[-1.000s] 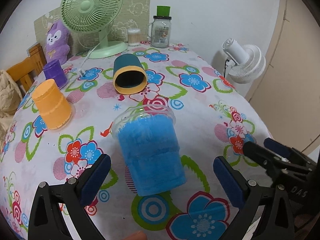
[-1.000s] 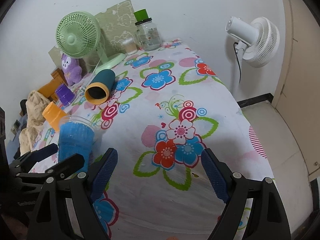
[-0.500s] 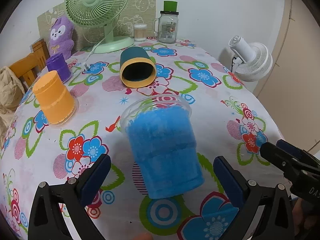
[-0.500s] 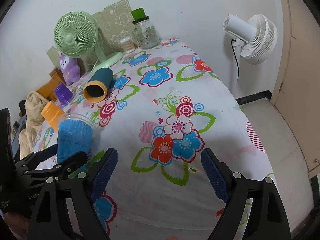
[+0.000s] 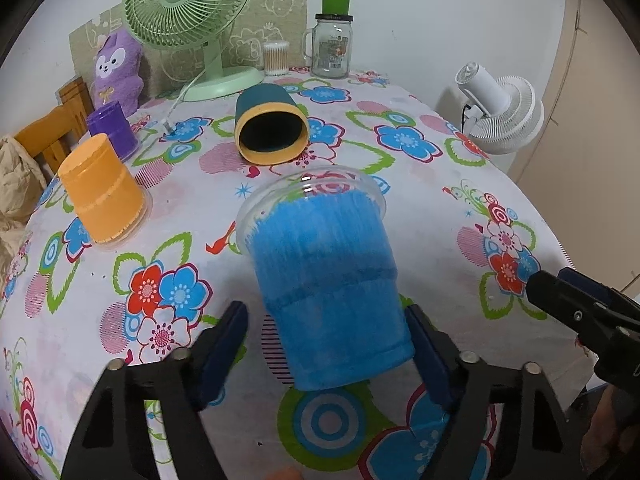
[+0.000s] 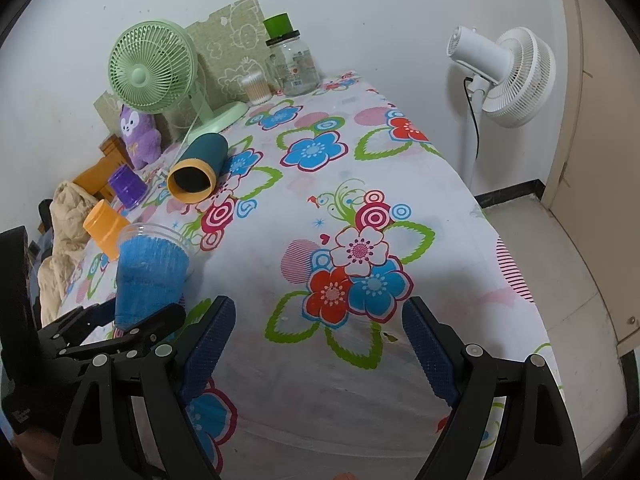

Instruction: Flip cup upside down

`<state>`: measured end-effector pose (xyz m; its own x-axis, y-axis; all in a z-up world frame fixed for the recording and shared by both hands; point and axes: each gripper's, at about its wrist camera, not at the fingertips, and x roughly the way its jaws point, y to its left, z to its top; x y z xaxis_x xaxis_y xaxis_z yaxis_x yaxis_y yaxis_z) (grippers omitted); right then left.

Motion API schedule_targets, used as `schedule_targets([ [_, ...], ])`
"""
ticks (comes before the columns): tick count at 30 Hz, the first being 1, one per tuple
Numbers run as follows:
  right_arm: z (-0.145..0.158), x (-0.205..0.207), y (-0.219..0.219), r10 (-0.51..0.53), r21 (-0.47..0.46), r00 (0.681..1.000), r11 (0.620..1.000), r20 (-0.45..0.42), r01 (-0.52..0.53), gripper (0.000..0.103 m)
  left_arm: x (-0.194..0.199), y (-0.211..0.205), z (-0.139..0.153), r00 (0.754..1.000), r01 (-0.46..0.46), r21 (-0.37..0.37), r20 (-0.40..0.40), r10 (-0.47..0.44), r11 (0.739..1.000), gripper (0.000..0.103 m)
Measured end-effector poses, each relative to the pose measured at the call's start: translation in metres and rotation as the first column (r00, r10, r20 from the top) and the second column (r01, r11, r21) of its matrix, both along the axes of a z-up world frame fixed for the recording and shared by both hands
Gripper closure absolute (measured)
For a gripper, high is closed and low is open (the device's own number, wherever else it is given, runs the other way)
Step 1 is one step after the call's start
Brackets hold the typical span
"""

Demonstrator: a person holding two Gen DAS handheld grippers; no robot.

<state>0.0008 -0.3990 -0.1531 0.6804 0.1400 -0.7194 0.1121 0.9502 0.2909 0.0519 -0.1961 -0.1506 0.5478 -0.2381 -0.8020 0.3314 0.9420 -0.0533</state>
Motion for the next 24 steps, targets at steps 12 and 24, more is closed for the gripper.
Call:
schedule_targets([
  [12, -0.001, 0.002, 0.005, 0.010, 0.001, 1.000, 1.000, -0.004, -0.010, 0.015, 0.002, 0.010, 0.004, 1.000, -0.027, -0.004, 0.009, 0.027, 1.000, 0.048],
  [24, -0.002, 0.010, 0.016, 0.045, -0.006, 0.999, 0.999, -0.010, -0.045, 0.015, -0.001, 0.031, 0.028, 0.999, -0.002, 0.004, -0.039, 0.002, 1.000, 0.048],
])
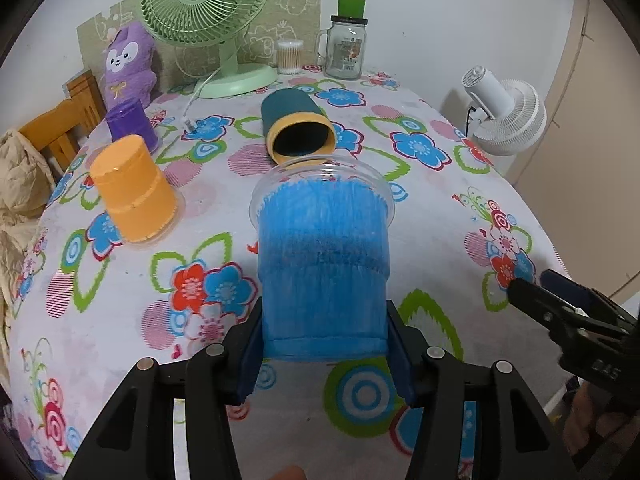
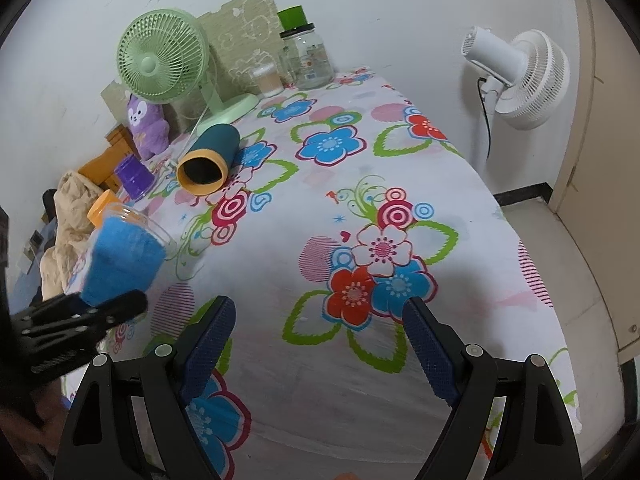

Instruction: Flip cup upside down

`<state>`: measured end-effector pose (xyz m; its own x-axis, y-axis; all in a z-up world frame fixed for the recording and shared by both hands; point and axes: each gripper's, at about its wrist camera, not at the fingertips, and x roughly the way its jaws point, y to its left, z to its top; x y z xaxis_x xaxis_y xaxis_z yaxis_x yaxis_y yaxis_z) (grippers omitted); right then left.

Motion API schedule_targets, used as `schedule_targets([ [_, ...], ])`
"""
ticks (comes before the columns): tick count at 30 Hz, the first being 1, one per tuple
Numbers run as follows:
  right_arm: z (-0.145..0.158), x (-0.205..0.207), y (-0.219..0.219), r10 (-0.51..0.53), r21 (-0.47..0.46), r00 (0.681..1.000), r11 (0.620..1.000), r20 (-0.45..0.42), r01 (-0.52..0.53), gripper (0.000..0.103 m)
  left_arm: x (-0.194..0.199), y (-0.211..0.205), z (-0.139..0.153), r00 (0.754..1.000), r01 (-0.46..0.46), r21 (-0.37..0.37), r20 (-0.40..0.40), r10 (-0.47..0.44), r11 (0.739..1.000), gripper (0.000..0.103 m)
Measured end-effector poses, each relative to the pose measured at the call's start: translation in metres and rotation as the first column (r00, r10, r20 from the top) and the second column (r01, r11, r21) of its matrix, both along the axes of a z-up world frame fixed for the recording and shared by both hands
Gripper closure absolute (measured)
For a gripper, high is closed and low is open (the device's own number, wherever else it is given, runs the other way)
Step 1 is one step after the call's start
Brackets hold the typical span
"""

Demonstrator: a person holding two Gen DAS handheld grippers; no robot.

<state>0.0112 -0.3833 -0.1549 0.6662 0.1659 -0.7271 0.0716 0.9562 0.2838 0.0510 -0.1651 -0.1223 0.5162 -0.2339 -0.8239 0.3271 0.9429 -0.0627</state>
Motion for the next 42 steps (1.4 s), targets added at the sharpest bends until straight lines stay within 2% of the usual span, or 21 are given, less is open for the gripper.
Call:
schedule_targets([
  [8, 0.002, 0.009, 0.019, 0.057, -0.008, 0.998, 0.998, 0.003, -0.057, 0.015, -0.003, 0.018, 0.022, 1.000, 0.006, 0.066, -0.028, -0.004, 0.998, 0.048],
  [13, 0.002, 0.011, 0.029, 0.086, -0.011, 0.996, 0.996, 0.001, -0.086, 0.015, -0.005, 0.027, 0.027, 0.998, 0.014, 0.062, -0.067, -0.010, 0.998, 0.048],
  [31, -0.002, 0.014, 0.047, 0.138, -0.034, 0.990, 0.990, -0.024, -0.139, 0.015, -0.011, 0.034, 0.037, 0.996, 0.038, 0.071, -0.084, -0.032, 0.997, 0.047],
  [36, -0.004, 0.016, 0.050, 0.144, -0.036, 0.989, 0.989, -0.025, -0.144, 0.015, -0.012, 0.036, 0.034, 0.991, 0.053, 0.069, -0.125, -0.044, 0.996, 0.047],
  [42, -0.007, 0.018, 0.053, 0.151, -0.030, 0.988, 0.988, -0.029, -0.152, 0.015, -0.013, 0.037, 0.035, 0.989, 0.064, 0.097, -0.136, -0.051, 0.993, 0.046],
])
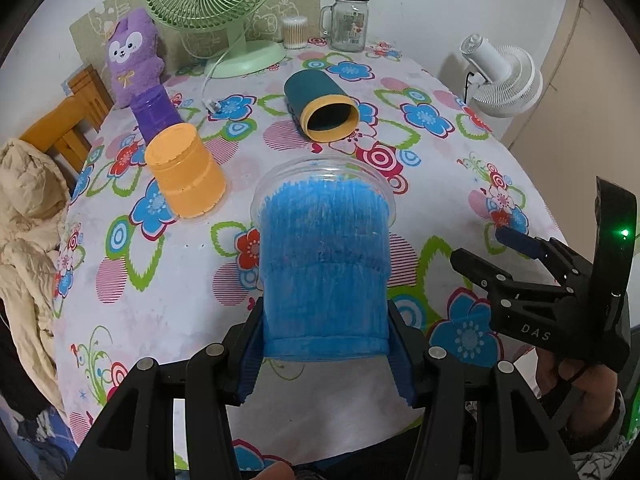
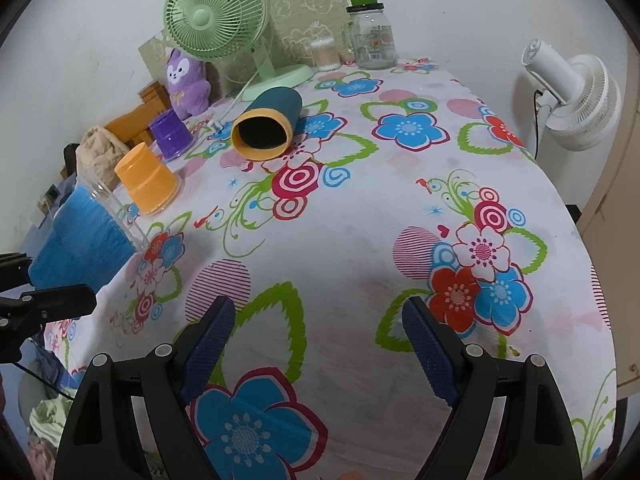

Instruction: Flip cup upside down

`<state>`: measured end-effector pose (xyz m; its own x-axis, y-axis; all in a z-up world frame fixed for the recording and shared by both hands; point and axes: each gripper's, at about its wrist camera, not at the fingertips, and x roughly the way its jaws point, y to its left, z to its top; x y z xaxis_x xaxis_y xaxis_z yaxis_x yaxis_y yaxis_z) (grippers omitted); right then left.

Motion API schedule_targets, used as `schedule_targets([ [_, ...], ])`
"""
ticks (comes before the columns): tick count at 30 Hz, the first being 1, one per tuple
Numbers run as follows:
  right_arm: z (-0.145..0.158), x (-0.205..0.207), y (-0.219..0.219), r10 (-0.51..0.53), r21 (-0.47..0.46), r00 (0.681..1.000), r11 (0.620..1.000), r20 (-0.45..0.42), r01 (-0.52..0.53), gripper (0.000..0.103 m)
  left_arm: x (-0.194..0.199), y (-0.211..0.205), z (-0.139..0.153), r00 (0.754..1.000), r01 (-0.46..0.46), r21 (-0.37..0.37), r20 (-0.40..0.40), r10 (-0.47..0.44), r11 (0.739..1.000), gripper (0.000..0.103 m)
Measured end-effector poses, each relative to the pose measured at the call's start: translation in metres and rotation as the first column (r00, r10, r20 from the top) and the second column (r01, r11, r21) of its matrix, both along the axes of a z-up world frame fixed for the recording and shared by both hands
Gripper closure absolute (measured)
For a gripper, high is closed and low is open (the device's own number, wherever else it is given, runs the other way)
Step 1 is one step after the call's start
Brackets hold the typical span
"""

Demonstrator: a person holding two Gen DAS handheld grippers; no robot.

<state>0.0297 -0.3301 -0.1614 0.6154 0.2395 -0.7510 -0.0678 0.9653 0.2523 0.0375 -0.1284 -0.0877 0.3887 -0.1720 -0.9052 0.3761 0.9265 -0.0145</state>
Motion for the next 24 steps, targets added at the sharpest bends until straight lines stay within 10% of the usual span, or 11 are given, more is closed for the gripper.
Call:
schedule_targets([
  [24, -0.005, 0.001, 0.003, 0.017, 0.002, 1.000, 1.000, -0.003, -0.017, 0.015, 0.010, 0.001, 0.007, 1.000, 0.013, 0.068, 0.009, -0.014, 0.998, 0.046],
])
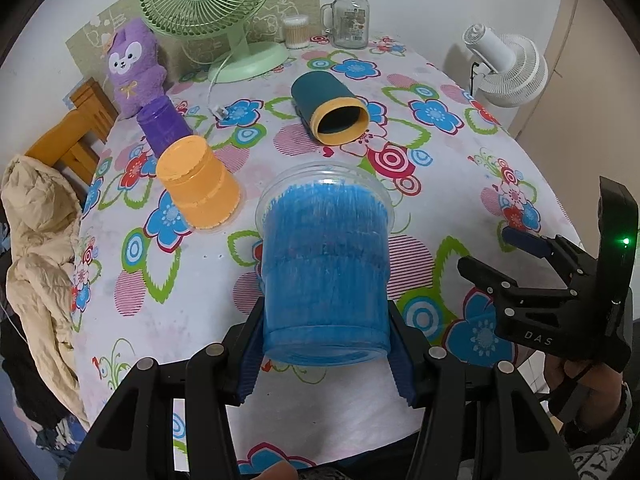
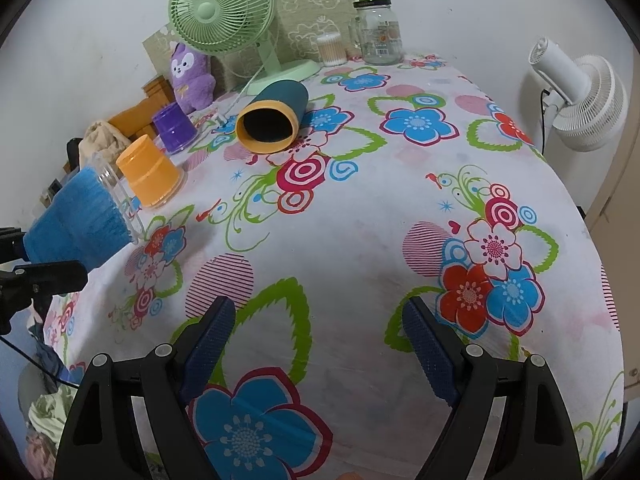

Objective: Flip cup upside down
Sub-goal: 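Rotate the blue cup upside down with the left gripper and set it on the table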

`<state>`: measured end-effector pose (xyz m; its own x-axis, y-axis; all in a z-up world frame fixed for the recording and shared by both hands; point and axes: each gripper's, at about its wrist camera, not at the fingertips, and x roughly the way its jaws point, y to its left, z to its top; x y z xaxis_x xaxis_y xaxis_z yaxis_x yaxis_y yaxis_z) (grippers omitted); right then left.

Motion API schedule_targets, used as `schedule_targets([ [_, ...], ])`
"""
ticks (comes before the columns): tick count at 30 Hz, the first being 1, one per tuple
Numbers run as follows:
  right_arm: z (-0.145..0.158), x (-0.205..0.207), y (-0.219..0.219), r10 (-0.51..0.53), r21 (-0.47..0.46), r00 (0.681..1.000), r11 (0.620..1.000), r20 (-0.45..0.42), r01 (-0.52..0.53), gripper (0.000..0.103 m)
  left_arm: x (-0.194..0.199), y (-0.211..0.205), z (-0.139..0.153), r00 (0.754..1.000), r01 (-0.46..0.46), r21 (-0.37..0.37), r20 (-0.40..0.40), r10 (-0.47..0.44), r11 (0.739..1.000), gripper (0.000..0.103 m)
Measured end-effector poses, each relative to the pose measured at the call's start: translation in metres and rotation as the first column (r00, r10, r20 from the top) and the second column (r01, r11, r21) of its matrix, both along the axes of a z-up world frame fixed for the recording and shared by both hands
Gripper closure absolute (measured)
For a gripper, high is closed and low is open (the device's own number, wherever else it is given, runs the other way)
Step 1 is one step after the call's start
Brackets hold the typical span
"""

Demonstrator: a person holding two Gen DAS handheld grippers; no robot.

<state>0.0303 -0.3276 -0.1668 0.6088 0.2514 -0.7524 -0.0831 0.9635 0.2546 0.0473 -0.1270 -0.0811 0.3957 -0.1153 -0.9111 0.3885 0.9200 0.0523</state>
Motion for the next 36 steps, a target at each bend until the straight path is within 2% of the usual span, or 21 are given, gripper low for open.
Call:
schedule_targets([
  [16, 0.000, 0.000, 0.001, 0.003, -0.010, 1.000, 1.000, -0.004, -0.003, 0.015, -0.005, -0.003, 0.006, 1.000, 0.005, -0.009, 0.020, -0.005, 1.000, 0.046],
  [23, 0.003, 0.001, 0.008, 0.017, -0.022, 1.000, 1.000, -0.004, -0.017, 0.015, -0.008, 0.003, 0.010, 1.000, -0.003, -0.029, 0.028, 0.004, 1.000, 0.038],
  [28, 0.014, 0.002, 0.014, 0.023, -0.035, 1.000, 0.999, 0.017, -0.022, 0.015, -0.012, 0.009, 0.015, 0.999, -0.015, -0.051, 0.044, 0.017, 0.999, 0.032],
  [32, 0.033, 0.002, 0.022, 0.033, -0.053, 0.998, 0.998, 0.058, -0.030, 0.015, -0.017, 0.016, 0.024, 0.996, -0.026, -0.079, 0.079, 0.032, 0.997, 0.025],
  [36, 0.053, 0.002, 0.034, 0.050, -0.083, 0.994, 0.996, 0.102, -0.041, 0.015, -0.023, 0.024, 0.031, 0.992, -0.039, -0.111, 0.111, 0.052, 0.993, 0.023],
])
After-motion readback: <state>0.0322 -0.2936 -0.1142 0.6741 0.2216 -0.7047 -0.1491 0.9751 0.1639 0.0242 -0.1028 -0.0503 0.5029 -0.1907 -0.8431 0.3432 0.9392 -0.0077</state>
